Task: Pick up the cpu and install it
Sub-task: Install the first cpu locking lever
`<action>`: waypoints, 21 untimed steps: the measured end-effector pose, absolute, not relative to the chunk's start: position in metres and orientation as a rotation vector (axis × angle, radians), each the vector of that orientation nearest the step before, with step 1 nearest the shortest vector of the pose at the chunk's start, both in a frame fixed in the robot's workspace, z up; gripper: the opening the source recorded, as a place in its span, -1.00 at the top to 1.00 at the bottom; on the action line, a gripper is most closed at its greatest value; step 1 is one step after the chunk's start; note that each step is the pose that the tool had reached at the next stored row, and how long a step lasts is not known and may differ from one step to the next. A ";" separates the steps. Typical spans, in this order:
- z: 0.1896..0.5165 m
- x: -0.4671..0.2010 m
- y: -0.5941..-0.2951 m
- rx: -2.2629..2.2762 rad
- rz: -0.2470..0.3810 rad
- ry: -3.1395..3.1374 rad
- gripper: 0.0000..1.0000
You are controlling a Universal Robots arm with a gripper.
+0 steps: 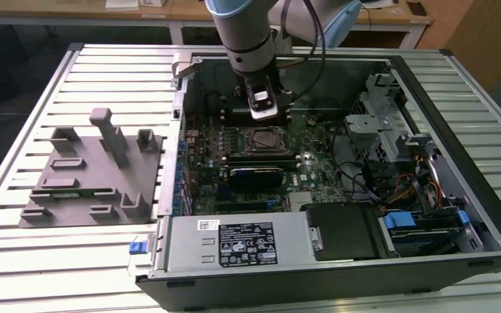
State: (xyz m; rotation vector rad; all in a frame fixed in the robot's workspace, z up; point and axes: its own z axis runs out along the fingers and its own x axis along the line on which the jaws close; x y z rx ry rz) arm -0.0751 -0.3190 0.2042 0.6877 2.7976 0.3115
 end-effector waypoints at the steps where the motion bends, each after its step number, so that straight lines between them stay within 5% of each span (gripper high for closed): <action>1: 0.206 -0.075 -0.319 0.688 0.312 2.798 0.79; 14: 0.218 -0.075 -0.319 0.688 0.309 2.800 0.79; 21: 0.217 -0.074 -0.319 0.697 0.220 2.851 0.79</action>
